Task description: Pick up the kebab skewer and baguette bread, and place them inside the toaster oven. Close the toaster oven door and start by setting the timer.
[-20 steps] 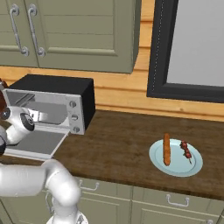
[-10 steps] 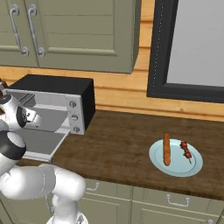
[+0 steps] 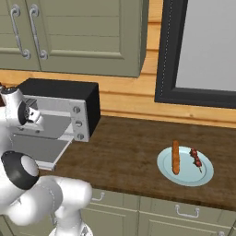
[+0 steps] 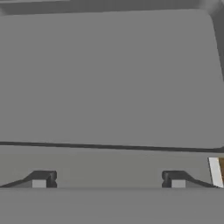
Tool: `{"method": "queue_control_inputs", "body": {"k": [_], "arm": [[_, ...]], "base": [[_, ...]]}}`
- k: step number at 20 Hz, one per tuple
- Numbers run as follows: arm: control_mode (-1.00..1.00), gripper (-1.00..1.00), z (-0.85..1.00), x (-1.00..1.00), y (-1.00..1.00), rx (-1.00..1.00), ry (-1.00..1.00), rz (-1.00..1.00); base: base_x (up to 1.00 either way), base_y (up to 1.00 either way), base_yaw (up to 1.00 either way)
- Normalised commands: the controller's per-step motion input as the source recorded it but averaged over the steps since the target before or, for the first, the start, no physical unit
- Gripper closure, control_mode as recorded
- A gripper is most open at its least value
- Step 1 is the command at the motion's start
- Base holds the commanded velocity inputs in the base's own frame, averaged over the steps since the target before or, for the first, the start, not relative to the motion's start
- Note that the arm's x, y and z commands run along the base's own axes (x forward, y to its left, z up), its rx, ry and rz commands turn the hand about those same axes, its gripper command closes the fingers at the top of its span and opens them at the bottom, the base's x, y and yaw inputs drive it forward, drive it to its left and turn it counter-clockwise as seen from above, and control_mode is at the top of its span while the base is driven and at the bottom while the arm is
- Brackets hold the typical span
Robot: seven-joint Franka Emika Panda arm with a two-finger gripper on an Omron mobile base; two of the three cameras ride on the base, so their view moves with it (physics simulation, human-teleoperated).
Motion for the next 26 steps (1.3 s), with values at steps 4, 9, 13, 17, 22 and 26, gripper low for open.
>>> {"method": "queue_control_inputs", "body": {"k": [4, 9, 13, 17, 22, 26], "arm": [[-1.0, -1.0, 0.73, -0.92, -0.86, 0.0, -0.01, 0.0], [-1.0, -1.0, 0.42, -0.95, -1.0, 0.0, 0.0, 0.0], [-1.0, -1.0, 0.2, -0.63, -1.0, 0.0, 0.0, 0.0], [-1.0, -1.0, 0.18, -0.34, -1.0, 0.0, 0.0, 0.0], [-1.0, -1.0, 0.12, -0.05, -1.0, 0.0, 0.0, 0.0], [-1.0, -1.0, 0.05, 0.0, -1.0, 0.0, 0.02, 0.0]], "base": [[0.0, 0.0, 0.0], [0.0, 0.0, 0.0], [0.0, 0.0, 0.0], [0.0, 0.0, 0.0], [0.0, 0.0, 0.0], [0.0, 0.0, 0.0]]}}
